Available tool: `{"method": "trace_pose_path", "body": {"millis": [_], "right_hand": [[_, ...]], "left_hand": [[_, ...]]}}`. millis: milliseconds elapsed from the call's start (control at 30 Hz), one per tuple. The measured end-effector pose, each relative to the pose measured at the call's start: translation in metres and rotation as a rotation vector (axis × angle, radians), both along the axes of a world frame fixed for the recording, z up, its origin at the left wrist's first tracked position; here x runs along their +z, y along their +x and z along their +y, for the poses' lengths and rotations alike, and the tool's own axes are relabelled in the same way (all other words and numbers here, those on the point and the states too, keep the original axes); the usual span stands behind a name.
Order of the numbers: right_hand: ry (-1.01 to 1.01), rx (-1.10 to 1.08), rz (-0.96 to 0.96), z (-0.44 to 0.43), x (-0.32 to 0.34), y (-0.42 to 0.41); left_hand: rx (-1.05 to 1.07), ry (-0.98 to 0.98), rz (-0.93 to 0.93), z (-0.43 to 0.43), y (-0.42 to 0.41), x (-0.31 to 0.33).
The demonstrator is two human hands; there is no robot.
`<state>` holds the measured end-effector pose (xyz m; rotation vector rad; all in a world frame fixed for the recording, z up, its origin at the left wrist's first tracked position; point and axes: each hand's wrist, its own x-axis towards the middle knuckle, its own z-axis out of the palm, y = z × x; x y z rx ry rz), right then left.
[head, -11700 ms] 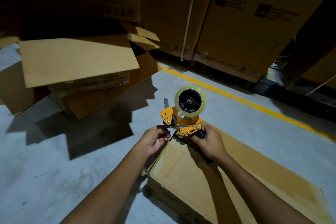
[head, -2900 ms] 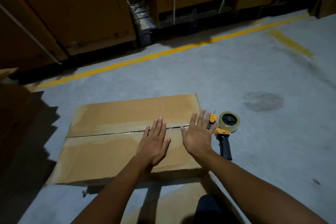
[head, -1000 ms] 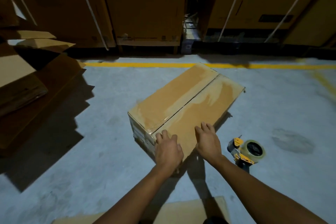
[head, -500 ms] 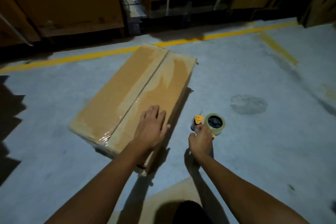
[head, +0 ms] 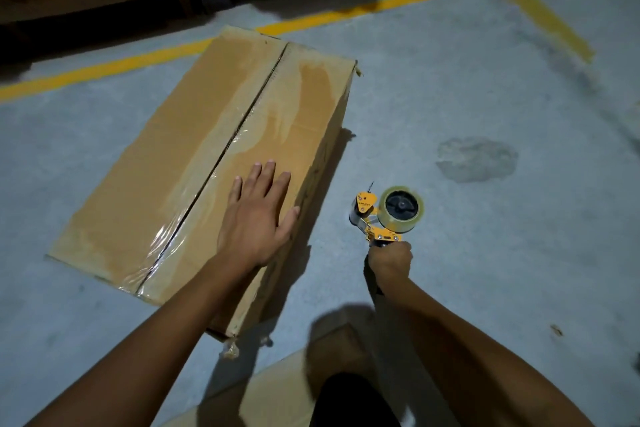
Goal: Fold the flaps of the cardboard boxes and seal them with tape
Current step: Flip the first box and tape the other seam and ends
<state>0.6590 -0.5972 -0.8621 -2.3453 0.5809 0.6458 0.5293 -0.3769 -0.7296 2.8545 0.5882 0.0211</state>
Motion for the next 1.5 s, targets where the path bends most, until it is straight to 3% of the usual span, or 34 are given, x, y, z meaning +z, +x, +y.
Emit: {"method": "trace_pose_path", "body": {"millis": [233, 433, 600, 667, 767, 833, 1067, 1267, 1500], "right_hand": [[0.418, -0.121, 0.477, 0.002, 0.008, 0.024], [0.777, -0.186, 0.468, 0.007, 0.071, 0.008], [0.971, 0.015, 0.351, 0.018, 0.141, -0.02], [0.963, 0.085, 0.262, 0.024, 0.166, -0.033], [0.937, 0.2, 0.15, 0.038, 0.196, -0.058], [0.951, 0.281, 0.119, 0.051, 0.214, -0.077], [0.777, 0.67, -0.059, 0.099, 0.249, -0.146], [0.478, 0.941, -0.22, 0.136, 0.255, -0.174], [0.304, 1.069, -0.297, 0.172, 0.264, -0.2]], "left_hand": [[0.013, -0.008, -0.002, 0.0, -0.001, 0.0], [0.008, -0.011, 0.043, -0.005, -0.003, 0.014], [0.09, -0.221, -0.071, -0.014, -0.021, 0.025], [0.277, -0.545, -0.288, -0.019, -0.028, 0.039], [0.677, -1.214, -0.672, -0.018, -0.036, 0.082], [0.749, -1.438, -0.792, -0.007, -0.047, 0.106], [0.791, -1.685, -0.778, 0.044, -0.122, 0.122], [0.865, -1.972, -0.988, 0.069, -0.179, 0.115], [0.885, -1.998, -1.055, 0.094, -0.215, 0.089]]}}
